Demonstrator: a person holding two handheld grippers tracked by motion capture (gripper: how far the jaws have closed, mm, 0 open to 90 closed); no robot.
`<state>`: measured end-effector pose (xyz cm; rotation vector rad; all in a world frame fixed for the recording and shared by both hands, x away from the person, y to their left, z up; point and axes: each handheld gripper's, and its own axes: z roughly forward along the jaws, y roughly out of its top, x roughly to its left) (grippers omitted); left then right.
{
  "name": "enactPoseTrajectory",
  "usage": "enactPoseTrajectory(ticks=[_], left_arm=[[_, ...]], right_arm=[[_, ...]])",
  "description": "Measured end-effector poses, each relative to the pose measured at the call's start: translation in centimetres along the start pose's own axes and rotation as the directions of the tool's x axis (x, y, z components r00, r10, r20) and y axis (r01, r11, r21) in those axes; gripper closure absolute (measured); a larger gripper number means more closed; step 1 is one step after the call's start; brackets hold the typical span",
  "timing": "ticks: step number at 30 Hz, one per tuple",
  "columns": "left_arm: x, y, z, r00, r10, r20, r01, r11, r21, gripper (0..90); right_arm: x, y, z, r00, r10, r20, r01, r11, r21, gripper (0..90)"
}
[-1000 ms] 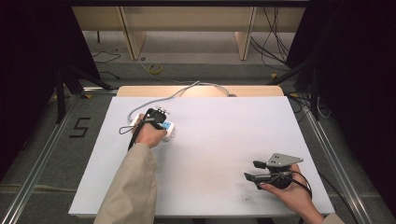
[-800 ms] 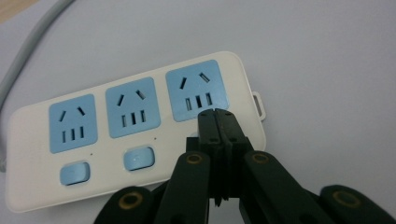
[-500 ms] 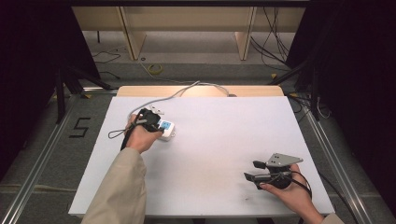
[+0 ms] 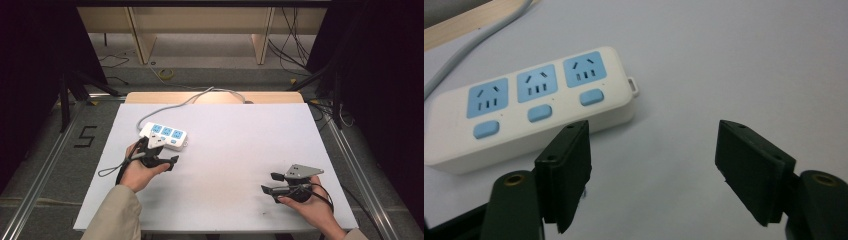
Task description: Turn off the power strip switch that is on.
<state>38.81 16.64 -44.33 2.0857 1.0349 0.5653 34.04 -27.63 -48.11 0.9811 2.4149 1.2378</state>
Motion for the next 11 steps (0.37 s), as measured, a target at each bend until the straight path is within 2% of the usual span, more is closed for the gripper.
enactPoseTrajectory(ticks=[3,7,9,11], left_arm=[[-1.1,-1.5,-0.5,1.0000,-0.005,0.006,0.005,0.9995,-0.030,28.9],[-2.4,-3.4,-0.7,1.0000,0.001,0.006,0.000,0.9991,-0.042,27.9],[-2.7,-3.7,-0.9,0.9998,0.022,0.001,-0.022,0.9993,-0.031,27.0],[-2.8,-3.9,-1.1,0.9999,0.009,-0.007,-0.009,0.9990,-0.043,26.1]], right_arm=[[0.0,0.0,0.0,1.0000,-0.002,-0.001,0.002,1.0000,0.004,38.2],[0.0,0.0,0.0,1.0000,-0.001,-0.001,0.001,1.0000,0.006,38.2],[0.1,0.0,0.0,1.0000,-0.002,-0.001,0.002,1.0000,0.004,38.2],[0.1,0.0,0.0,1.0000,-0.001,0.001,0.001,1.0000,0.002,38.2]])
